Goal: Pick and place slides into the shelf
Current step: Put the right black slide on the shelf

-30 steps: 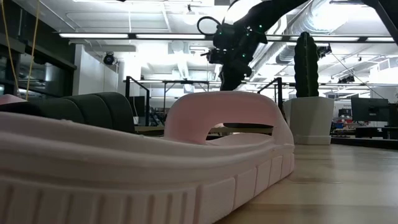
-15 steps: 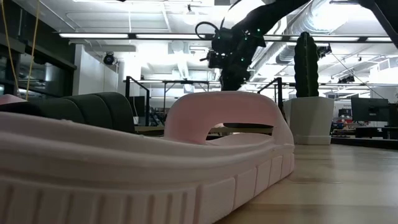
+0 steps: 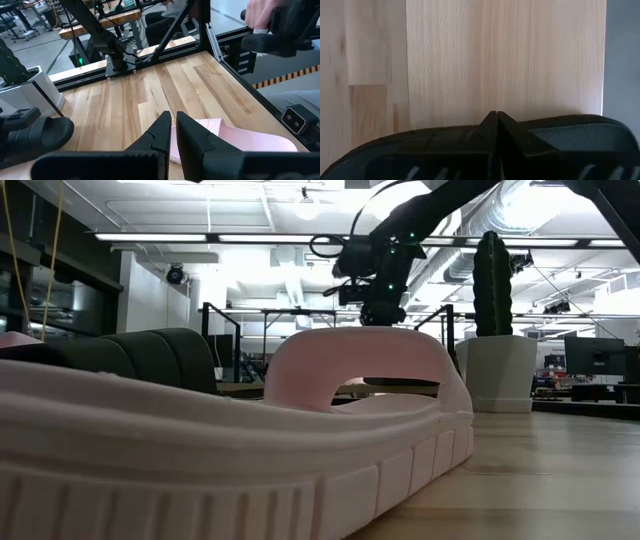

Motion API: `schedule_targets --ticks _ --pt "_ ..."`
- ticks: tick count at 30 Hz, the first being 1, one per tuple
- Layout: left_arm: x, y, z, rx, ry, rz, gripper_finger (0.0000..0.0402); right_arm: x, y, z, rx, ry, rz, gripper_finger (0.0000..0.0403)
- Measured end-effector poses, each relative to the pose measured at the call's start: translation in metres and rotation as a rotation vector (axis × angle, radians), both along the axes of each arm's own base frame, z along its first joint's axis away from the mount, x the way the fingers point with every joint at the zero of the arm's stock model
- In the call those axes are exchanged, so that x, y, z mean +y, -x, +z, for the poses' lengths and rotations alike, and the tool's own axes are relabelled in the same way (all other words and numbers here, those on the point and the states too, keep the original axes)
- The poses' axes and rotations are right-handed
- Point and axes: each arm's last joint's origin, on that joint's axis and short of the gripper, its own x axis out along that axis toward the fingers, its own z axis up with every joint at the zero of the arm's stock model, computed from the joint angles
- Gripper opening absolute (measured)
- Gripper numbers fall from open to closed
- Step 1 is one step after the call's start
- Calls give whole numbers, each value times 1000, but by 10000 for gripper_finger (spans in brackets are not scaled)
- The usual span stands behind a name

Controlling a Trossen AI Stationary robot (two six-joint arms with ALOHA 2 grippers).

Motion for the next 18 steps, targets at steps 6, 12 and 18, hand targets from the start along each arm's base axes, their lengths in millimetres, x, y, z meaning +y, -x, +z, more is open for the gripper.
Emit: schedule_targets --ticks 6,12,18 --pt "0 0 0 0 0 0 19 1 2 0 18 -13 -23 0" --pt "0 0 0 0 0 0 19 0 4 -1 51 25 -66 0" --pt "0 0 0 0 0 0 19 0 4 -1 51 22 -71 0"
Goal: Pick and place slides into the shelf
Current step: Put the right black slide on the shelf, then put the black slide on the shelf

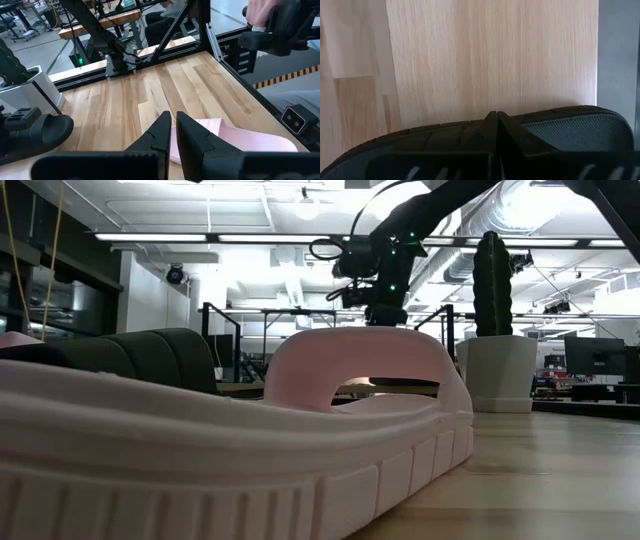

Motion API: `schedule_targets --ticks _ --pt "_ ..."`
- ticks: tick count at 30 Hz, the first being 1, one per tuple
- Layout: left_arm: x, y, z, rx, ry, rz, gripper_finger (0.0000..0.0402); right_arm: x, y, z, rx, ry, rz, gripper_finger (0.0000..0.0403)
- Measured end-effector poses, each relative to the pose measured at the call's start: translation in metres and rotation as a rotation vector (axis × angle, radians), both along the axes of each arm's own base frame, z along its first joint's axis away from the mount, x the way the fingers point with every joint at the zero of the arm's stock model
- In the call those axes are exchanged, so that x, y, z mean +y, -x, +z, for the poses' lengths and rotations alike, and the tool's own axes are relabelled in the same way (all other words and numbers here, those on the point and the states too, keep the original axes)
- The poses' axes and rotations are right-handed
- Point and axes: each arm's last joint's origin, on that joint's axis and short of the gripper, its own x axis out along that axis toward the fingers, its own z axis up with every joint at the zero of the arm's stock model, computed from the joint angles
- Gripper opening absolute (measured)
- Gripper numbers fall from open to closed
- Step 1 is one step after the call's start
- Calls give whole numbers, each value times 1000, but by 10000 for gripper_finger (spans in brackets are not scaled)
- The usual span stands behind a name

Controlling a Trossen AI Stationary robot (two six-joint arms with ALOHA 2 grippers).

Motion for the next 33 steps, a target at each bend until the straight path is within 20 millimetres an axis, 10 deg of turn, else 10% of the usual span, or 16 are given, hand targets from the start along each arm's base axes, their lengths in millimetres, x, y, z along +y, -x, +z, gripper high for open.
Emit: schedule_targets --ticks 21,33 --pt "1 0 0 -2 -5 17 19 3 -12 3 -190 -124 80 0" --pt "1 0 -1 8 -7 18 19 44 -32 5 -266 -311 186 0"
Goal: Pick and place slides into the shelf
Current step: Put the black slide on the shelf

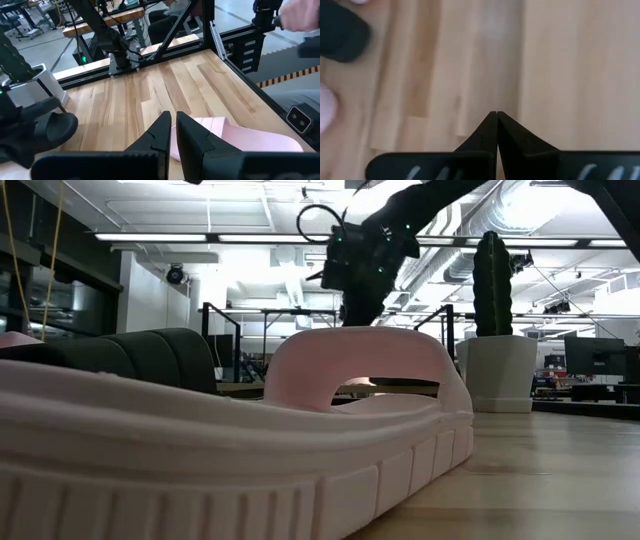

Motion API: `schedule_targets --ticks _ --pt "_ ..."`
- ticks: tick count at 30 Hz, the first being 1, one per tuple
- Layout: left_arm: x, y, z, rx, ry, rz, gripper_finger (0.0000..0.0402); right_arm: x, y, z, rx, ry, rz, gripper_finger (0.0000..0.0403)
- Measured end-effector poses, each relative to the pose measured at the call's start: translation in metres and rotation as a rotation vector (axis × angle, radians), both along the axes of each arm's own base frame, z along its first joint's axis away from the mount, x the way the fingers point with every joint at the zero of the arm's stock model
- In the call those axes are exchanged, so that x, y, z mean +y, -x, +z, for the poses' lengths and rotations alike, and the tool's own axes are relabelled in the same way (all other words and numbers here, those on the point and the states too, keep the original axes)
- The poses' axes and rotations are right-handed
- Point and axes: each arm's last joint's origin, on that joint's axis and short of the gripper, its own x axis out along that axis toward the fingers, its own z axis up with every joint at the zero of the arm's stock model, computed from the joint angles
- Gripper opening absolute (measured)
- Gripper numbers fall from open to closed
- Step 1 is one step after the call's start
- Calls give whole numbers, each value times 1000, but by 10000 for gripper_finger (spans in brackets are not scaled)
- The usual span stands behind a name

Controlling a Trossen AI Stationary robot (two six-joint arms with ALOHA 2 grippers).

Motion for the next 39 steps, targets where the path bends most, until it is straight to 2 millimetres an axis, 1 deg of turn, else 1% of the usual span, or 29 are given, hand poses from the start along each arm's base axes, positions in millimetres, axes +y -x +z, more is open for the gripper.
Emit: schedule_targets --ticks 7,15,22,27,33,36,39 --pt "0 2 -5 56 26 15 19 29 -11 0 7 -34 33 0" --pt "0 5 -11 126 25 -14 19 45 -16 0 12 -50 51 0" --pt "0 6 -15 172 41 -40 19 57 -19 1 0 -183 59 0" --pt "-2 4 -22 219 60 -37 19 74 -23 3 -19 -247 125 0" --pt "-7 -5 -37 294 50 -57 19 93 -28 3 -26 -247 174 0" --pt "-14 -7 -45 334 21 -86 19 100 -29 3 -25 -249 186 0" --pt "-23 -5 -48 340 -27 -132 19 105 -30 4 -30 -248 198 0"
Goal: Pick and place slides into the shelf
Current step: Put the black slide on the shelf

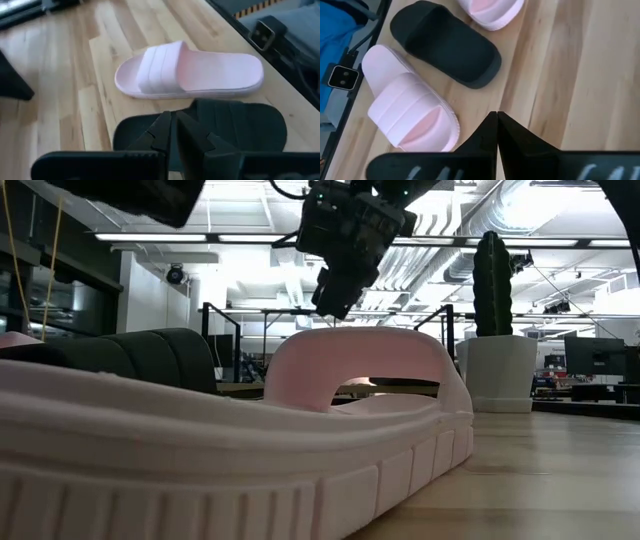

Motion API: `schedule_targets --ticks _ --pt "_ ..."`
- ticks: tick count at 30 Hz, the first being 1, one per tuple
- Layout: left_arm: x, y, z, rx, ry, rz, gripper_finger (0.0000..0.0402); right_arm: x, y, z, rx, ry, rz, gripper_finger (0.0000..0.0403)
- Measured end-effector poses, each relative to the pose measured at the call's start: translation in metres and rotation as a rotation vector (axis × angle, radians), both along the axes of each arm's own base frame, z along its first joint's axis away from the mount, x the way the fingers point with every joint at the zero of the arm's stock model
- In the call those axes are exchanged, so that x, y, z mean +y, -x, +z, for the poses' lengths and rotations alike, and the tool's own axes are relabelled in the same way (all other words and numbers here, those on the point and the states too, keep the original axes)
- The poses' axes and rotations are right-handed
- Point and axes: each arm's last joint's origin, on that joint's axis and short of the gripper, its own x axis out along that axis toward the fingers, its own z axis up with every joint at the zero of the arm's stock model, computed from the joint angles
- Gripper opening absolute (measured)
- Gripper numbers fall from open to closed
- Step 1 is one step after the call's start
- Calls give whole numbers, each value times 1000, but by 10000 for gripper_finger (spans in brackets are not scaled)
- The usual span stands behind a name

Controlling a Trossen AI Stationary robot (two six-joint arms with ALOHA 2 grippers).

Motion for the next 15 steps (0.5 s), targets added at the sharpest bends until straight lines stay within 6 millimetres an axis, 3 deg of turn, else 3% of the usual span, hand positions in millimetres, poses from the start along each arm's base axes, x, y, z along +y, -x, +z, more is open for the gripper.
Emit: schedule_targets --ticks 15 --pt "-48 23 2 -88 -67 -1 19 27 -9 4 -72 0 51 0"
